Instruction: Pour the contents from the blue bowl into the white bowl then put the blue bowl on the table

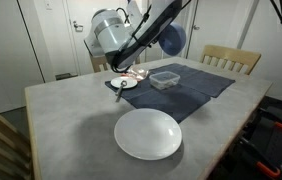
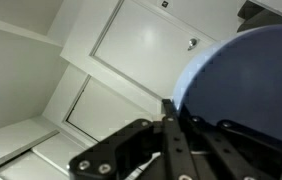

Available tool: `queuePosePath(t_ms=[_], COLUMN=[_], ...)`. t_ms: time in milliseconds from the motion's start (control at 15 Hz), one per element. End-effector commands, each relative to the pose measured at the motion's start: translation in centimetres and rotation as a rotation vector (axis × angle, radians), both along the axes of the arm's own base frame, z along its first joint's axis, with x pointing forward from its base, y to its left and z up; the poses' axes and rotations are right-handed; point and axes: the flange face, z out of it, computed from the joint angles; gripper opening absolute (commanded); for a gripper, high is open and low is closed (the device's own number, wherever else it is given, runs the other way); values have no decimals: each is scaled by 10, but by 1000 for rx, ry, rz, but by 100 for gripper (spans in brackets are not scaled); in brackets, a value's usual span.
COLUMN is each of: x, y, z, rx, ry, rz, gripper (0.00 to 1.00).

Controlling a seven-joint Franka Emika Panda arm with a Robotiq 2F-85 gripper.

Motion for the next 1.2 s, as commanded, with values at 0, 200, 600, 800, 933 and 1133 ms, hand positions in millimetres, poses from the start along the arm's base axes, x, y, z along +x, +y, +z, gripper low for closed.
queuePosePath(t_ms=[0, 200, 600, 800, 933, 1133], x=[9, 16, 34, 40, 41, 39], y=[-7, -17, -72, -106, -126, -158], z=[12, 24, 70, 92, 108, 134], rx=[6, 40, 193, 309, 390, 510], ry=[13, 14, -5, -27, -55, -107], rz=[-32, -60, -189, -266, -314, -386], gripper=[1, 1, 1, 1, 1, 1])
